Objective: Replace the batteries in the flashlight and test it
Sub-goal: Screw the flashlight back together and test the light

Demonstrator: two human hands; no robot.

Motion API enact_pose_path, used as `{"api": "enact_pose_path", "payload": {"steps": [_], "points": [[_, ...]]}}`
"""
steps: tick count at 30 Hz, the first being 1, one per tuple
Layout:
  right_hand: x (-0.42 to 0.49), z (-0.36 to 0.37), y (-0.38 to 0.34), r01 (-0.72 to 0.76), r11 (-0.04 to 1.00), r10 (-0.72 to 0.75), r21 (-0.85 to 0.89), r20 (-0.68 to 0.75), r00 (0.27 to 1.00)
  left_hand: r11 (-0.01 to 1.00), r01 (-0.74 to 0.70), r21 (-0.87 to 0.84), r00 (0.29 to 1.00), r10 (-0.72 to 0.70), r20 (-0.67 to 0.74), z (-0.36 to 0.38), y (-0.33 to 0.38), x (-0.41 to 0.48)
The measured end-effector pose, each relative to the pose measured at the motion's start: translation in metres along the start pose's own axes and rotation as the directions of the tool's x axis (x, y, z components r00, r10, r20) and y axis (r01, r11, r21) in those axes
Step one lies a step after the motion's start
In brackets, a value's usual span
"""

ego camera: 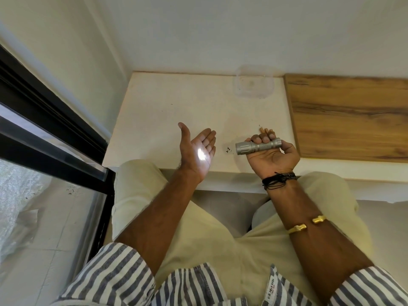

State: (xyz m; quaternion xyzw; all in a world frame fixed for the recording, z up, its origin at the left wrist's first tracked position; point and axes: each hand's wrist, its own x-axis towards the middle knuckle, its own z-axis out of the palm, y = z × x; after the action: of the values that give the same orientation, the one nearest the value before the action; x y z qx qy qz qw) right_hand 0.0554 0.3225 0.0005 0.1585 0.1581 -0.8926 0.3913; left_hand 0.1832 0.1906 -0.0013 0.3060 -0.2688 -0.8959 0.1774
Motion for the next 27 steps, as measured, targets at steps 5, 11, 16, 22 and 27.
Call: {"api": "enact_pose_path", "payload": {"steps": [5, 11, 16, 22, 27], "points": [[-0.0011, 0.0006, 0.0005, -0.013, 1.000, 0.013, -0.002, 0.020, 1.000, 1.000, -0.008, 0.013, 1.000, 0.008, 0.005, -0.0012, 0.0002, 0.0000], [-0.0010, 0.0024, 0.0015, 0.013, 1.000, -0.013, -0.002, -0.040, 0.999, 0.999, -0.031, 0.045, 0.999, 0.031, -0.011, -0.0006, -0.0009, -0.0009], [-0.0032, 0.0027, 0.0024, -0.005, 1.000, 0.006, 0.017, -0.011, 1.000, 0.999, -0.029, 0.045, 1.000, 0.030, -0.011, -0.0020, 0.0000, -0.0005], [-0.0039, 0.0018, 0.0021, -0.018, 1.000, 0.018, 0.000, -0.034, 0.999, 0.998, -0.028, 0.056, 1.000, 0.028, -0.005, -0.0023, -0.0014, -0.0005], [0.0000, -0.0006, 0.0012, -0.017, 1.000, 0.017, 0.008, -0.026, 1.000, 0.998, -0.018, 0.063, 1.000, 0.018, -0.004, -0.0004, -0.0017, -0.0011]]}}
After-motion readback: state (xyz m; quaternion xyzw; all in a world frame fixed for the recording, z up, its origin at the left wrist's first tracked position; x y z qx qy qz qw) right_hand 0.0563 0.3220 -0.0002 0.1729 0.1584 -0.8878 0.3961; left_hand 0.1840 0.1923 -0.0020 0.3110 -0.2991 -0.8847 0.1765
